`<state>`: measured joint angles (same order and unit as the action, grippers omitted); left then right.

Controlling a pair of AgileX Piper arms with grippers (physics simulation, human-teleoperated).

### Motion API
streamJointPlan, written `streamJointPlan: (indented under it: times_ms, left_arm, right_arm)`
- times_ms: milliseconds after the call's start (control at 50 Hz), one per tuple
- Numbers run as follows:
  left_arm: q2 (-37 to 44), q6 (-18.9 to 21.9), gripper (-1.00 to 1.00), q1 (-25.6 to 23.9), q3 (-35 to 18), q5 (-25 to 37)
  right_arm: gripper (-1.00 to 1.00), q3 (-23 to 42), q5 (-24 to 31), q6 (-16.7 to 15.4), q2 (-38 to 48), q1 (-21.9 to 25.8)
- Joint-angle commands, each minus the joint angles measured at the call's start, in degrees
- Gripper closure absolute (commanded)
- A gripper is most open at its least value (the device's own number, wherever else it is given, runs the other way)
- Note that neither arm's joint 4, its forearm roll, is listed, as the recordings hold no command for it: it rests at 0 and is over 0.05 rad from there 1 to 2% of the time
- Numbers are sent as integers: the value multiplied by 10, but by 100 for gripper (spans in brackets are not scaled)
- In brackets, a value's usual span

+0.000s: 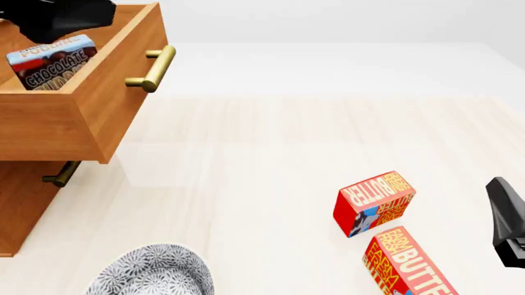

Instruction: Put the chocolate pudding in the top drawer of the cabinet and close it.

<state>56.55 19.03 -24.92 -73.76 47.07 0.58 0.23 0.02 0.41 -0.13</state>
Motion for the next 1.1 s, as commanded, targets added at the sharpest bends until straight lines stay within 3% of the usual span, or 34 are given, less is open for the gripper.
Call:
streamJointPlan:
  times_ms: [20, 420, 660, 700, 1020, 1060, 1100]
  left_arm:
    - [28, -13, -100, -65, 80, -73]
    - [84, -52, -100, -111, 119, -127]
    - [93, -69, -100, -108, 150, -153]
    - [116, -97, -100, -127, 140, -153]
    - [120, -107, -100, -118, 191, -185]
    - [142, -136, -100, -141, 185, -186]
    - [120, -116, -100, -118, 208, -196]
  right_arm:
    - [-100, -2, -2, 1, 1, 0]
    - [-100, -2, -2, 1, 0, 0]
    - [-100, -2, -2, 1, 1, 0]
    - [-100, -2, -2, 1, 1, 0]
    - [-100, -2, -2, 1, 1, 0]
    - [-100, -2, -2, 1, 1, 0]
    - [-100, -2, -2, 1, 1, 0]
